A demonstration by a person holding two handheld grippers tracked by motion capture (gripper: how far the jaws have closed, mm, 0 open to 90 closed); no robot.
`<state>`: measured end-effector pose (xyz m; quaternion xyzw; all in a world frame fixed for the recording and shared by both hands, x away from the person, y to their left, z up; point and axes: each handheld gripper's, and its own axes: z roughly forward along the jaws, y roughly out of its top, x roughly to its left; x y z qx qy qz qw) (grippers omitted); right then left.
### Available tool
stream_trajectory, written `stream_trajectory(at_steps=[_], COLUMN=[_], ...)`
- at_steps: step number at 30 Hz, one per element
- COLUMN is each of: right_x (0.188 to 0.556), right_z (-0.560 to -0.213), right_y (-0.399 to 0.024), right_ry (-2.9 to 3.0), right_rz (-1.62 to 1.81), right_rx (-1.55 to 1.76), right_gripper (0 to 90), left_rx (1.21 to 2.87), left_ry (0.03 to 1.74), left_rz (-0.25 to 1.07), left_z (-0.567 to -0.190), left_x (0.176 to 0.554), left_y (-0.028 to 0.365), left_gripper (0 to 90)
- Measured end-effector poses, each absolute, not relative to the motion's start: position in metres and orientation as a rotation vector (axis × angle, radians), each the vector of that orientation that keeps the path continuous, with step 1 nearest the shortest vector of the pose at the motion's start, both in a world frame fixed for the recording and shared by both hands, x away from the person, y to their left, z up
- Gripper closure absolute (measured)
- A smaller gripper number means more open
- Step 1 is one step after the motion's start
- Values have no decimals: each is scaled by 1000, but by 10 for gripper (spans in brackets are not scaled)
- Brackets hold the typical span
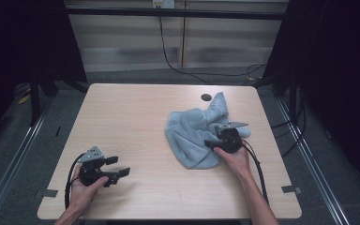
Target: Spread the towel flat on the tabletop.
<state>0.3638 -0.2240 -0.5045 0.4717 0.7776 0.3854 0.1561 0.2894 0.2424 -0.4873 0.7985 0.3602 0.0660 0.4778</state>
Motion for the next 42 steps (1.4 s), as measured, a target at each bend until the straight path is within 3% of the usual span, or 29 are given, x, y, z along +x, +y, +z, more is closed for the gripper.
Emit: stream_trajectory(at_steps=[6, 15, 21, 27, 31, 32, 34, 38, 40, 42], right_x=[357, 322, 295, 282, 277, 276, 274, 272, 274, 280], right_z=[-507, -505, -502, -503, -502, -501, -497, -478, -467, -461], right_y=[-211, -171, -153, -143, -138, -137, -139, -158, -170, -175], right_ry=[2243, 2408, 2497, 2542, 2555, 2555, 2539, 2465, 2392, 2357], right_rz=[1151, 1214, 1240, 1269, 1277, 1272, 1276, 1369, 1412, 1411], right_rx=[1315, 1145, 1054, 990, 967, 969, 974, 1000, 1026, 1049], right_gripper=[604, 616, 613, 612, 575, 541, 440, 389, 391, 391], left_rx=[1918, 1907, 1911, 1899, 2031, 2051, 2086, 2082, 2071, 2083], left_ry=[877, 850, 767, 693, 691, 692, 677, 654, 652, 635], left_rz=[155, 159, 128, 87, 44, 30, 3, -16, -66, -62], left_z=[-485, -474, -458, -443, -469, -477, -486, -481, -480, -476], left_x=[289, 294, 305, 319, 321, 320, 320, 311, 307, 303], left_y=[244, 233, 210, 179, 155, 152, 151, 161, 165, 168], left_gripper=[244, 273, 359, 275, 190, 213, 413, 679, 717, 667])
